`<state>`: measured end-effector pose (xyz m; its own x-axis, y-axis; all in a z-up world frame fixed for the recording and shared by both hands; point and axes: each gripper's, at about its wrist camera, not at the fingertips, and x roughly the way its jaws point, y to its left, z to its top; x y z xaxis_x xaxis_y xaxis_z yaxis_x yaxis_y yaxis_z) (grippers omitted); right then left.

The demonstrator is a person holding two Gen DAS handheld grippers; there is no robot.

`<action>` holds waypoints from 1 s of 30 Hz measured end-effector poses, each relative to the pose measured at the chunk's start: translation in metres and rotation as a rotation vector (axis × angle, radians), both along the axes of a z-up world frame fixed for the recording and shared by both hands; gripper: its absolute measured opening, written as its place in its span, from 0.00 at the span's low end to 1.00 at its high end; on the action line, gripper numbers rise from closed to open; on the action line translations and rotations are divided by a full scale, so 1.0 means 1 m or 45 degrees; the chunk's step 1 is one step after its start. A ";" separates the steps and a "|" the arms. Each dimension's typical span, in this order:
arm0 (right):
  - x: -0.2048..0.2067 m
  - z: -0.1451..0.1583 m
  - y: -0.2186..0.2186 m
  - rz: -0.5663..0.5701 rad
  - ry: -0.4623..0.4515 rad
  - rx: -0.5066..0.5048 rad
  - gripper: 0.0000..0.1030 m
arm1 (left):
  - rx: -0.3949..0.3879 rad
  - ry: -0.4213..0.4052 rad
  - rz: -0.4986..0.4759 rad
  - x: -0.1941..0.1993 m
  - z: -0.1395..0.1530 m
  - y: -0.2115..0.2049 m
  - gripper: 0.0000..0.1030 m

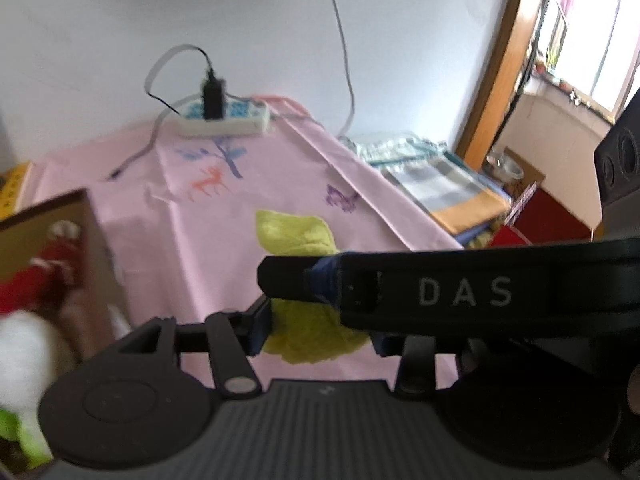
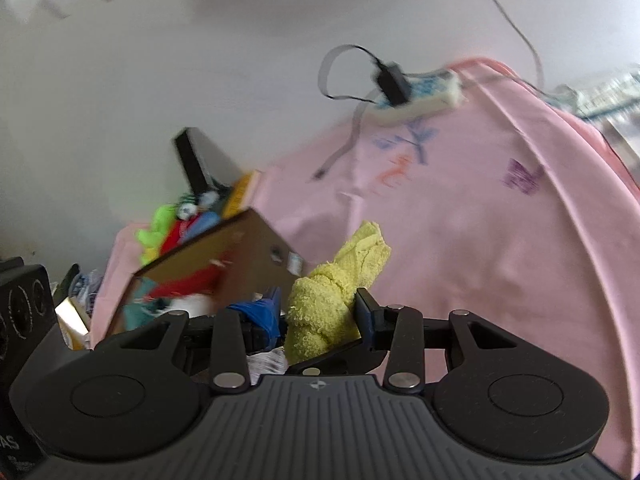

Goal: Organize soft objects
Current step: 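Carry the yellow cloth over the box and lower it inside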

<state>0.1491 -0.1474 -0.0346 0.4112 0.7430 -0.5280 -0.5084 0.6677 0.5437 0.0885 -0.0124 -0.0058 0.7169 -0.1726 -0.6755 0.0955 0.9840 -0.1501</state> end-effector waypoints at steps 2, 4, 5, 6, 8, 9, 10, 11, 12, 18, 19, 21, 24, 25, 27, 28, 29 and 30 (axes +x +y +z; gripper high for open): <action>-0.008 0.009 0.012 0.029 -0.046 0.013 0.23 | -0.008 -0.037 0.029 -0.011 0.011 0.015 0.41; -0.015 0.018 0.028 0.064 -0.090 0.025 0.23 | -0.012 -0.071 0.061 -0.020 0.021 0.030 0.41; -0.019 0.022 0.037 0.085 -0.114 0.027 0.23 | -0.014 -0.087 0.078 -0.025 0.025 0.038 0.41; -0.021 0.026 0.045 0.105 -0.136 0.027 0.23 | -0.016 -0.100 0.095 -0.029 0.028 0.046 0.41; -0.026 0.032 0.062 0.141 -0.174 0.024 0.23 | -0.023 -0.124 0.133 -0.037 0.035 0.064 0.41; -0.028 0.034 0.071 0.162 -0.192 0.022 0.24 | -0.025 -0.130 0.148 -0.040 0.036 0.071 0.41; -0.030 0.036 0.079 0.180 -0.204 0.019 0.24 | -0.026 -0.136 0.164 -0.042 0.038 0.080 0.41; -0.030 0.037 0.088 0.196 -0.214 0.013 0.24 | -0.026 -0.139 0.181 -0.045 0.038 0.087 0.41; -0.031 0.037 0.097 0.210 -0.219 0.004 0.24 | -0.026 -0.137 0.195 -0.046 0.038 0.094 0.41; -0.029 0.030 0.136 0.256 -0.233 -0.045 0.25 | -0.043 -0.110 0.272 -0.043 0.028 0.132 0.43; -0.028 0.027 0.141 0.253 -0.236 -0.064 0.25 | -0.047 -0.098 0.285 -0.040 0.025 0.138 0.44; -0.026 0.022 0.151 0.235 -0.244 -0.116 0.25 | -0.051 -0.062 0.307 -0.035 0.016 0.147 0.45; -0.024 0.016 0.157 0.198 -0.251 -0.177 0.25 | -0.074 -0.041 0.321 -0.034 0.008 0.158 0.53; -0.025 0.016 0.157 0.188 -0.256 -0.186 0.25 | -0.081 -0.042 0.321 -0.035 0.008 0.160 0.57; -0.027 0.017 0.157 0.161 -0.277 -0.209 0.25 | -0.088 -0.043 0.319 -0.039 0.007 0.164 0.61; -0.028 0.019 0.156 0.142 -0.285 -0.217 0.25 | -0.091 -0.040 0.316 -0.041 0.006 0.164 0.62; -0.029 0.020 0.154 0.125 -0.288 -0.216 0.25 | -0.094 -0.037 0.313 -0.043 0.006 0.166 0.63; -0.030 0.022 0.152 0.108 -0.286 -0.204 0.25 | -0.099 -0.036 0.310 -0.045 0.007 0.168 0.64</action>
<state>0.1194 0.0043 -0.0125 0.4714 0.6941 -0.5441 -0.6618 0.6862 0.3021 0.0439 0.1552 0.0008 0.7620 -0.0433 -0.6461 -0.1373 0.9643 -0.2266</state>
